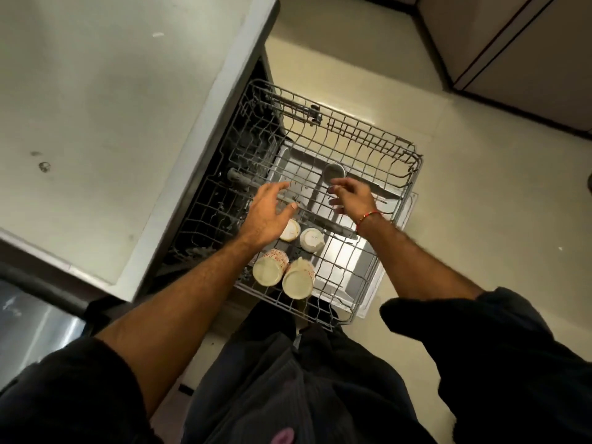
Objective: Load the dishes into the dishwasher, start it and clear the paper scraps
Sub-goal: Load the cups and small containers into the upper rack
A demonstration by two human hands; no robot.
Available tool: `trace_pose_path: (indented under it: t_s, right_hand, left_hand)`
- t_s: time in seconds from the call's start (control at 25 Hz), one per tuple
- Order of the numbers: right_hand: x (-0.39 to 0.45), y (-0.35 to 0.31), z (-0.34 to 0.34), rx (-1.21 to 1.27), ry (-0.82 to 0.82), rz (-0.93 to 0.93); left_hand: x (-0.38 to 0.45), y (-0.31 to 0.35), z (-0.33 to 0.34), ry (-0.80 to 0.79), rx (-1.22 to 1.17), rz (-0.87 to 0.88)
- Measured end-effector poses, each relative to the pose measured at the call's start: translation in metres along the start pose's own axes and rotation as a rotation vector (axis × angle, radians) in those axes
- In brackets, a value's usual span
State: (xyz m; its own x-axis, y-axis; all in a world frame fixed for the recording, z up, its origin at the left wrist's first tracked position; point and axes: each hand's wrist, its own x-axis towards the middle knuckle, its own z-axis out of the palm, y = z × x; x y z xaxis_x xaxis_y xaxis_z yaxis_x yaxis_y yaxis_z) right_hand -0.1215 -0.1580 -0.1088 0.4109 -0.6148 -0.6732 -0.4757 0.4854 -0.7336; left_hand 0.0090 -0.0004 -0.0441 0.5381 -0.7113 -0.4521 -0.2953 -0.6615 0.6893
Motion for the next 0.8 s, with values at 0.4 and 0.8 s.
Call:
trace_pose_path:
  t_s: [0.4, 0.8]
  right_hand:
    - [-0.152, -0.027, 0.168, -0.226, -0.619, -0.346]
    - [-0.343, 0.024, 0.355, -0.470, -1.184, -0.420]
  left_hand:
    - [-0.163, -0.073, -0.059, 0.610, -0.040, 0.077]
    - [-0.385, -0.195, -0.114, 1.187, -0.086, -0.191]
